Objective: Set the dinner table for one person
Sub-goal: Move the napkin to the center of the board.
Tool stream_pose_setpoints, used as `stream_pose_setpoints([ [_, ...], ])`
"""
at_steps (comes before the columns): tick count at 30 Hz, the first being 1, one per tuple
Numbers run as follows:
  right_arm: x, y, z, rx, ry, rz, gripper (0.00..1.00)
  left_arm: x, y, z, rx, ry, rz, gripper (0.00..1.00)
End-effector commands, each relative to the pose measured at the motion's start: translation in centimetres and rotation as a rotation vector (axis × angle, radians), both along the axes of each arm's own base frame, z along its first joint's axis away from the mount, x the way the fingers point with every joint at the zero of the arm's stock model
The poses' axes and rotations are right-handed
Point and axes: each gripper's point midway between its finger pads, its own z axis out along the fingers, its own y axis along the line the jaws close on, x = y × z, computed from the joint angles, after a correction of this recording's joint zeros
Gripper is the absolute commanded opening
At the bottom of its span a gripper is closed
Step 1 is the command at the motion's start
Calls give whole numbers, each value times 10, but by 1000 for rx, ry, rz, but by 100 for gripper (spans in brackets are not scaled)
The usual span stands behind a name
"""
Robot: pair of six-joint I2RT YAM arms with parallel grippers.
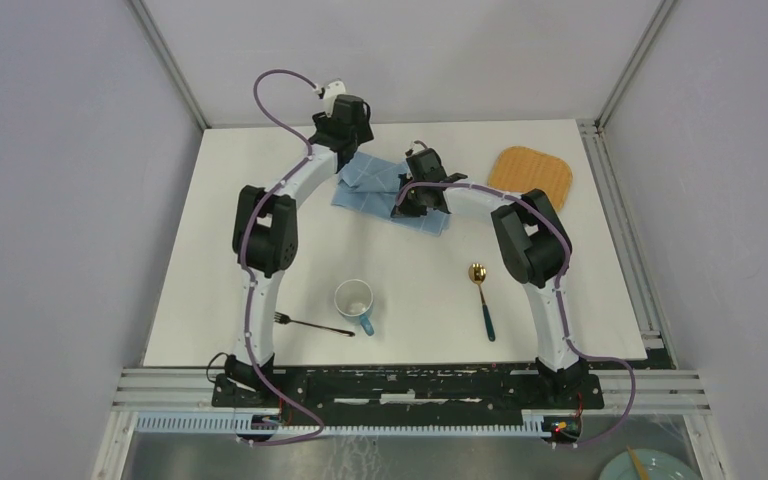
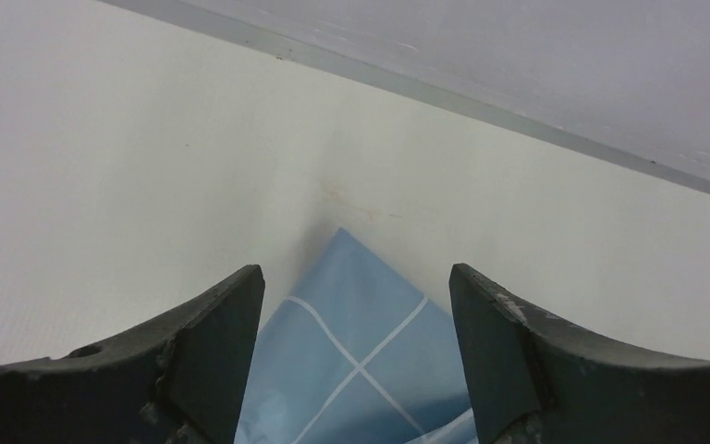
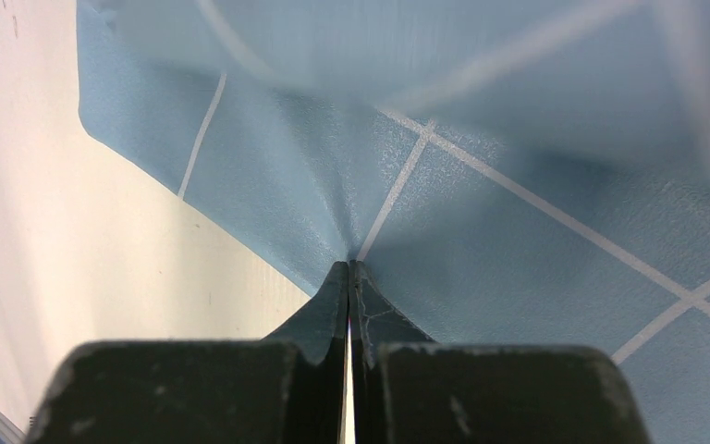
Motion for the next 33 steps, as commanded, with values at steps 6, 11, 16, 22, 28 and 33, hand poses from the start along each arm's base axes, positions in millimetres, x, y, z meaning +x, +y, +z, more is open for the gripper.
stream_pose_setpoints([
  [6,-48,-18,-45,-133,179,45,0,-3,15,98,16,-170,23,88],
  [11,-49,-20,-47,-139,178,44,0,-22,17,88,-9,-136,17,81],
  [16,-48,-19,-46,-133,171,45,0,-43,15,66,-48,-58,3,8],
  [22,-46,-16,-41,-129,162,49,0,-68,22,35,-69,30,33,2],
  [28,-45,-16,-36,-122,155,50,0,-79,23,7,-55,120,29,3],
  [33,-46,-16,-34,-118,149,50,0,-84,22,-9,-41,166,11,29],
])
